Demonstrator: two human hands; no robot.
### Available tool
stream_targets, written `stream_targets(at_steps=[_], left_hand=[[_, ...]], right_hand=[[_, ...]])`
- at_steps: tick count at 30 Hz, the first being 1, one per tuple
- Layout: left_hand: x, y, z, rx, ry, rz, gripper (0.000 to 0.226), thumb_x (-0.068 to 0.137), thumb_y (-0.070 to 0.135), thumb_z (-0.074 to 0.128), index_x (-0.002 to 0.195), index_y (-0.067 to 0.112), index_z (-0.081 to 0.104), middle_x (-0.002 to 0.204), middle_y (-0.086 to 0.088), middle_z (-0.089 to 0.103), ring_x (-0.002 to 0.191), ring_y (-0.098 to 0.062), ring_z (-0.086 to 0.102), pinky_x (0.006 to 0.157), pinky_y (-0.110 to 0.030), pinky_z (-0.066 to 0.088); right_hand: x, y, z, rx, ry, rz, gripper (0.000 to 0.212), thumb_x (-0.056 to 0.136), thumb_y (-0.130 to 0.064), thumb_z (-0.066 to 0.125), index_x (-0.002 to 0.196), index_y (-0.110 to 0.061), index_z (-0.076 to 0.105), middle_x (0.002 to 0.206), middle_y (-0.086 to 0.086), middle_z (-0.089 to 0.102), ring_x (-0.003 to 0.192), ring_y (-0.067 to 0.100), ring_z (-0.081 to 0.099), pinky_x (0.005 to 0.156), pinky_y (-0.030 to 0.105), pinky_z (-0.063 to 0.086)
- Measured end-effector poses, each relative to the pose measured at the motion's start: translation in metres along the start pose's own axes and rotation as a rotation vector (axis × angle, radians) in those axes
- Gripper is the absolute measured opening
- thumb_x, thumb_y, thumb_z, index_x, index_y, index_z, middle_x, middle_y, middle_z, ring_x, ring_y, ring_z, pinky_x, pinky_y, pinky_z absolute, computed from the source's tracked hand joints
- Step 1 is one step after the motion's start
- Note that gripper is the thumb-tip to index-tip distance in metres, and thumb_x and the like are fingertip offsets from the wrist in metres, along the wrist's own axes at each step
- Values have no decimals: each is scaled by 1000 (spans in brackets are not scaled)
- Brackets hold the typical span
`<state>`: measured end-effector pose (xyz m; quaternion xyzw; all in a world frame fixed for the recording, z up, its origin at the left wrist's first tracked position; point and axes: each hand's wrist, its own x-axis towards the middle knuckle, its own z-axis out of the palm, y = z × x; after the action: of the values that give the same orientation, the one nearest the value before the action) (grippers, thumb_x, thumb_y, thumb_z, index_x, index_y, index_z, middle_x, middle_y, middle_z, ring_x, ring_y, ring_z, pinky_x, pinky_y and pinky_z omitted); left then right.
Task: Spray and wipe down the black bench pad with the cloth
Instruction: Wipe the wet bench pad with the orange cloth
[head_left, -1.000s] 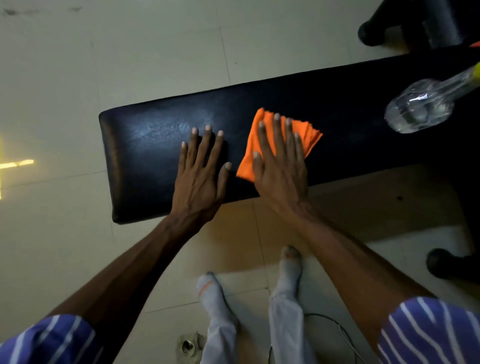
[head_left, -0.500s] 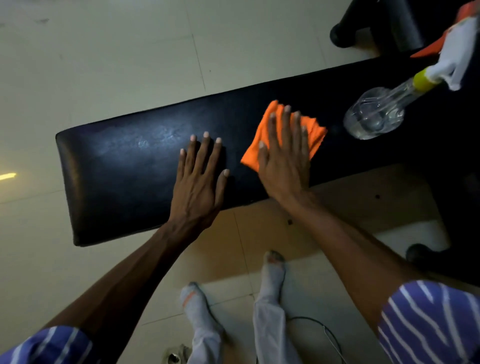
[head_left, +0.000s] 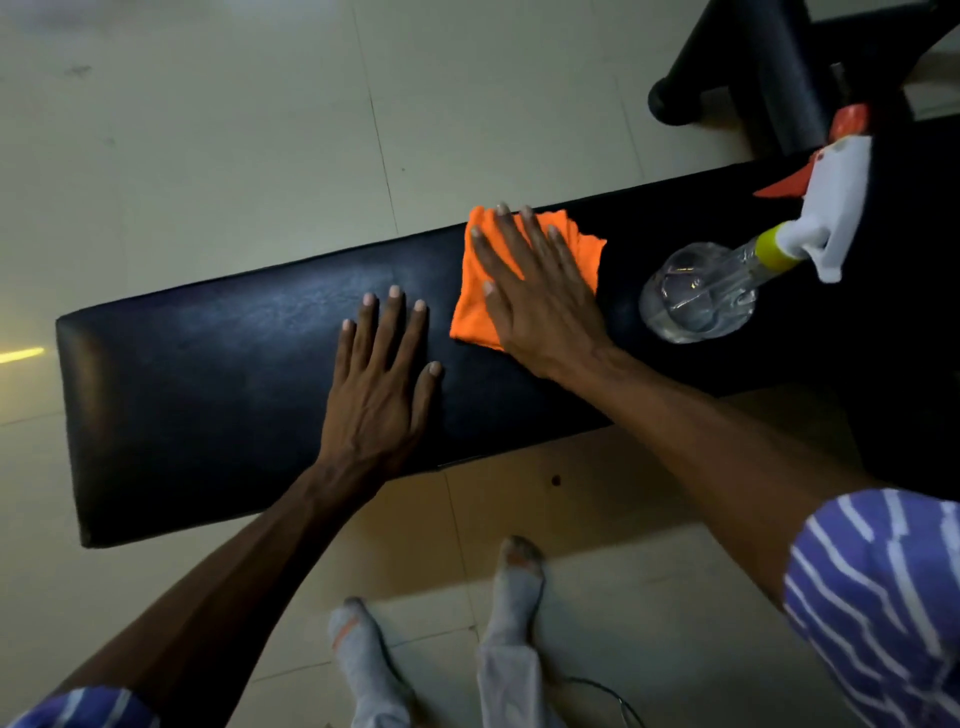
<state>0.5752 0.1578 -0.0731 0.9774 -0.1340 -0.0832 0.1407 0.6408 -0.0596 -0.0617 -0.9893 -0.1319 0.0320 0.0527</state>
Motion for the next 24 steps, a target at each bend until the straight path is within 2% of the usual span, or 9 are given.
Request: stream_targets(at_steps=[1, 5, 6, 8, 11, 15, 17, 21, 24], left_hand=[[0, 0, 1, 9, 5, -1, 65, 107, 45, 23, 165, 19, 14, 174, -8, 1, 162, -28, -5, 131, -50, 3], [0, 1, 3, 17, 11, -9, 64, 108, 45, 25, 165, 20, 13, 175, -6, 1, 162, -27, -5, 132, -50, 3], [0, 0, 3, 16, 11, -8, 64, 108, 46, 25, 165, 20, 14, 175, -6, 1, 162, -27, -5, 132, -50, 3], [0, 1, 1, 11, 10, -8, 65, 107, 46, 24, 165, 19, 15, 174, -7, 2, 162, -27, -3, 131, -50, 4], [-1, 4, -2, -4, 6, -25, 65, 107, 46, 25, 165, 19, 16, 174, -7, 3, 162, -27, -3, 132, -50, 4], [-4, 5, -5, -27, 13, -44, 64, 107, 44, 27, 165, 18, 17, 175, -6, 5, 162, -26, -2, 132, -48, 3], [-7, 1, -6, -38, 24, -63, 64, 107, 43, 28, 165, 17, 19, 174, -7, 7, 162, -26, -1, 132, -48, 4], [-13, -6, -9, -61, 35, -76, 62, 107, 40, 31, 163, 14, 24, 173, -10, 12, 162, -28, 4, 131, -49, 6], [-19, -13, -13, -59, 29, -69, 62, 108, 41, 30, 164, 15, 23, 174, -8, 11, 162, -27, 2, 132, -48, 5]], right_hand=[[5, 12, -2, -4, 0, -6, 59, 110, -37, 23, 166, -21, 20, 175, 9, 14, 163, 30, 11, 133, 47, 9], [28, 14, -6, 41, 60, 327, 61, 107, -35, 25, 166, -18, 22, 175, 10, 15, 163, 32, 11, 133, 48, 4], [23, 2, -5, 53, 64, 302, 61, 107, -35, 26, 166, -18, 23, 175, 10, 15, 163, 32, 11, 133, 48, 4], [-1, -11, 0, 54, 49, 100, 59, 109, -33, 28, 166, -18, 24, 175, 10, 15, 163, 32, 12, 133, 49, 8], [-27, 13, -2, 10, 11, -112, 58, 111, -33, 28, 166, -19, 22, 175, 10, 14, 163, 30, 13, 132, 48, 13], [-12, 12, -7, 75, 59, 239, 58, 109, -32, 28, 166, -20, 22, 176, 9, 13, 163, 30, 10, 133, 47, 7], [-15, -18, -4, 120, 73, 288, 59, 108, -32, 29, 166, -21, 22, 176, 10, 12, 163, 32, 8, 132, 50, 8], [-68, -34, 10, 66, -6, -108, 58, 110, -32, 31, 166, -21, 21, 176, 9, 13, 164, 30, 9, 131, 51, 13], [-80, 0, 6, -13, -62, -160, 59, 111, -36, 25, 167, -22, 16, 176, 7, 9, 164, 26, 8, 132, 47, 13]])
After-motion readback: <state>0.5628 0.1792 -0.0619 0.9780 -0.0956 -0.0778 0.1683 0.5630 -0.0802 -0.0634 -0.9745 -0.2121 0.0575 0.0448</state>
